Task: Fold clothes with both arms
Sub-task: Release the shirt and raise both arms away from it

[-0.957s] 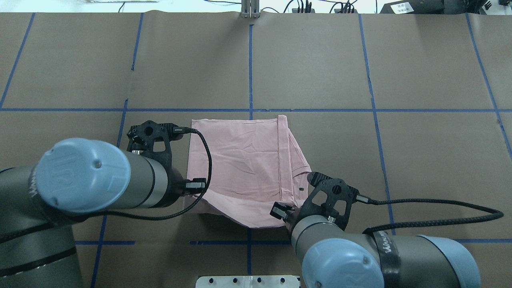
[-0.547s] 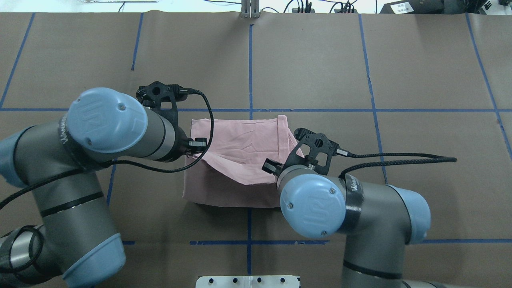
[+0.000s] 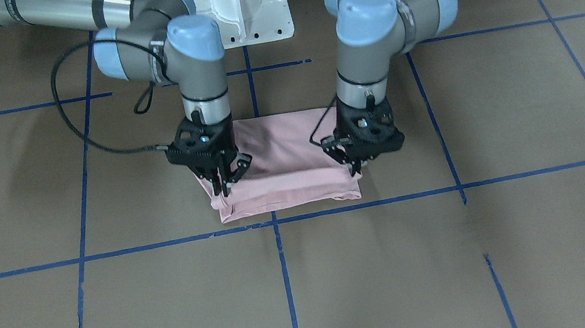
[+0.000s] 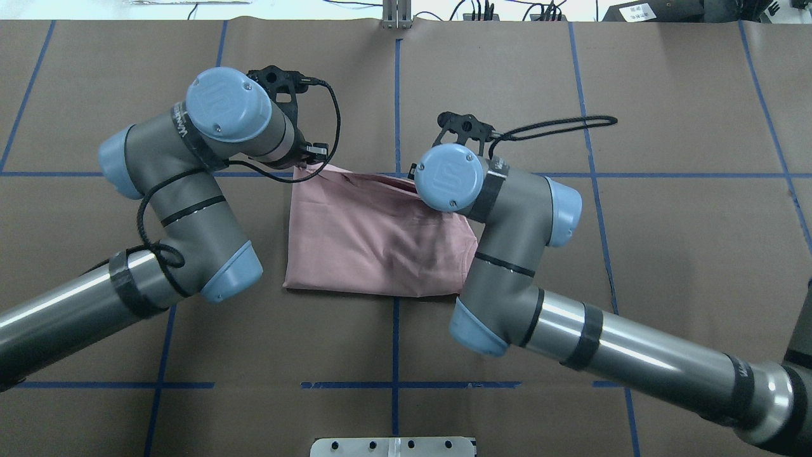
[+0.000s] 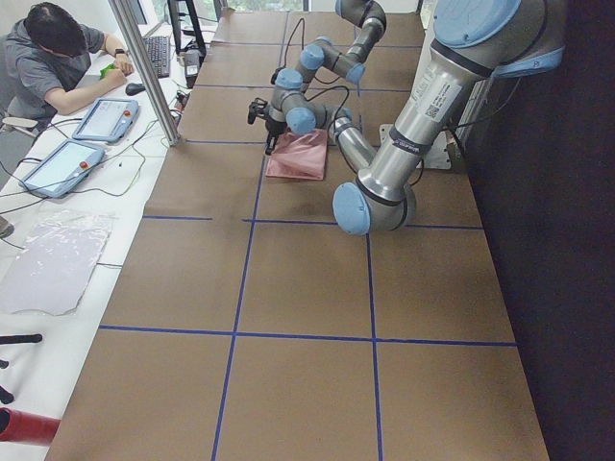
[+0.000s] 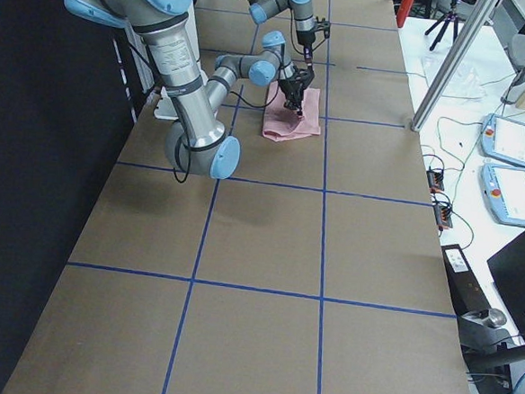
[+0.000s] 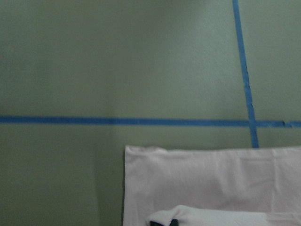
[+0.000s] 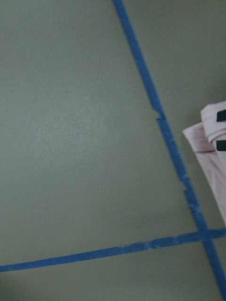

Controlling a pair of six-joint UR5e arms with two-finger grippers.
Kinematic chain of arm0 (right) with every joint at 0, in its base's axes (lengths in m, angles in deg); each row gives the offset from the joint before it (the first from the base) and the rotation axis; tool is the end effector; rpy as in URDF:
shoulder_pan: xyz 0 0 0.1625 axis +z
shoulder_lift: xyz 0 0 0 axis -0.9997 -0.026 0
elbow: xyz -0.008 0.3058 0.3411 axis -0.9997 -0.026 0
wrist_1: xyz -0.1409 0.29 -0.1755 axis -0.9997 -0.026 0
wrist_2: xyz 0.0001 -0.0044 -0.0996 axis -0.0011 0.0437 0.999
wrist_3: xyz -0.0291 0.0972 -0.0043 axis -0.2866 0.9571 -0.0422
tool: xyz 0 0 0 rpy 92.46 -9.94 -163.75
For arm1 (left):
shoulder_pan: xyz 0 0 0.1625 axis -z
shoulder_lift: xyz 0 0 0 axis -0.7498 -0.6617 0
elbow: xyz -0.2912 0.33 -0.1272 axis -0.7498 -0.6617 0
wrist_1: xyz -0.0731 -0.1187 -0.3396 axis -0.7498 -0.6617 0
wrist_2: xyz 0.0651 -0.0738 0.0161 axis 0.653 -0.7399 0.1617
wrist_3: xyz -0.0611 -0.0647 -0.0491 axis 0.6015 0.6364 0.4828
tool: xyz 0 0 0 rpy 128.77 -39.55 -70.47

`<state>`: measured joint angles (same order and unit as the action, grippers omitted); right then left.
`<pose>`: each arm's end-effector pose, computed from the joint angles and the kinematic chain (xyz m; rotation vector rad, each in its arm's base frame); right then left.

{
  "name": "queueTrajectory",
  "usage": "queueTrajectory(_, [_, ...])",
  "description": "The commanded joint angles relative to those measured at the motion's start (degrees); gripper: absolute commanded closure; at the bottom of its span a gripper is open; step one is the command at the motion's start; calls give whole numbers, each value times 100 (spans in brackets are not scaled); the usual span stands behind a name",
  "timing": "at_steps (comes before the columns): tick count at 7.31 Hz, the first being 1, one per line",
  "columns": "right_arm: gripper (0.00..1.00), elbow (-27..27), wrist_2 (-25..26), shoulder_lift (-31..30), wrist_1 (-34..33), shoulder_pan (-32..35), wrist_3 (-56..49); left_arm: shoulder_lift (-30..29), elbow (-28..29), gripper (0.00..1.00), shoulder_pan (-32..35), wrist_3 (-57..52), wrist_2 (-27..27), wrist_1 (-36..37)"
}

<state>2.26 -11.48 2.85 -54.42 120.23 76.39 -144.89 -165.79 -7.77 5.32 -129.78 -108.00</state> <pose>-0.5570 -0.5087 0.2926 0.2944 -0.7048 0.4794 0.4637 -0.5520 0.3185 0.3628 0.7977 -0.0863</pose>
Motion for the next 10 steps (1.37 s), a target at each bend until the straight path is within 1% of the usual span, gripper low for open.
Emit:
queueTrajectory(1, [0, -1005, -856, 457, 377, 824, -1145, -184, 1011, 0, 681, -1119, -310, -830])
queueTrajectory(2, [0, -988, -1182, 466, 377, 1036, -1472, -175, 994, 0, 840, -1429, -783, -830])
queueTrajectory(3, [0, -909, -1647, 440, 377, 1212, -1753, -149, 933, 0, 859, -1554, -840, -830])
queueTrajectory(4, [0, -726, -1956, 327, 369, 1370, -1982, 8, 584, 0, 868, -1555, -841, -804])
queueTrajectory(5, [0, -454, -2246, 82, 342, 1589, -2289, 428, -46, 0, 894, -1616, -875, -734])
queueTrajectory(6, [0, 88, -2762, -469, 325, 1983, -2910, 780, -635, 0, 1164, -2225, -1119, -464])
queueTrajectory(7, [0, 702, -3142, -1222, 316, 2466, -3882, 1088, -1180, 0, 1524, -2988, -1226, 78])
queueTrajectory(8, [0, 1065, -3641, -1935, 316, 3097, -4875, 1378, -1664, 0, 1980, -3910, -1314, 675])
queueTrajectory(9, [0, 1095, -4169, -2429, 307, 3869, -6060, 1651, -1834, 0, 2619, -5007, -1620, 1064])
queueTrajectory(10, [0, 1026, -4478, -2982, 194, 4669, -7455, 2036, -1819, 0, 3339, -6157, -1858, 1112])
